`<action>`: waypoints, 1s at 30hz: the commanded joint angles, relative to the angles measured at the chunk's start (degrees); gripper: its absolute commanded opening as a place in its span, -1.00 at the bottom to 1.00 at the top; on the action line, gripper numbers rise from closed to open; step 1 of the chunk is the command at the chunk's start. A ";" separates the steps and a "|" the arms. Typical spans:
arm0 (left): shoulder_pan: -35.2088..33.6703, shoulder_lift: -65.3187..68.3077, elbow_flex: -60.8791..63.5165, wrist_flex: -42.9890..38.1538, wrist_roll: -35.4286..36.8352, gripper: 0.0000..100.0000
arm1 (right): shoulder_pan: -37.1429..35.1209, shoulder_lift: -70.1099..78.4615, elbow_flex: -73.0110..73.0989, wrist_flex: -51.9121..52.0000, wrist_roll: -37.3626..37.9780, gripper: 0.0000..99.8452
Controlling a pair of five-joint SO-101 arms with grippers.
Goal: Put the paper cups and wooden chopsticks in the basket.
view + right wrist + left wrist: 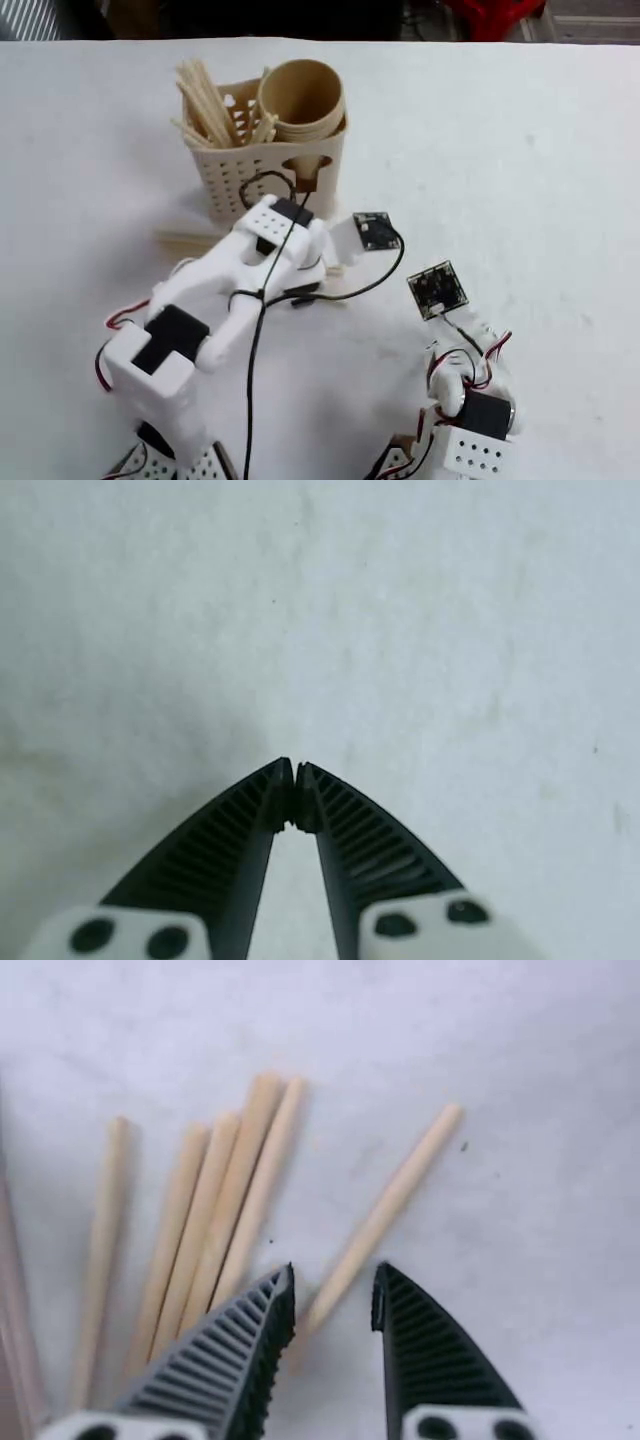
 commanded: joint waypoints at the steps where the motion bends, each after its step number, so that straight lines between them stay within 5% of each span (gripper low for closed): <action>1: 0.31 0.13 -0.18 -2.11 -1.14 -0.71 | 0.04 -0.40 0.53 0.22 0.18 -0.96; 11: 0.57 -1.01 -1.85 -1.32 0.70 -0.95 | 0.04 -0.40 0.53 0.22 0.18 -0.96; 30: 0.84 -19.82 -28.66 22.77 10.64 -0.95 | 0.04 -0.40 0.53 0.22 0.18 -0.96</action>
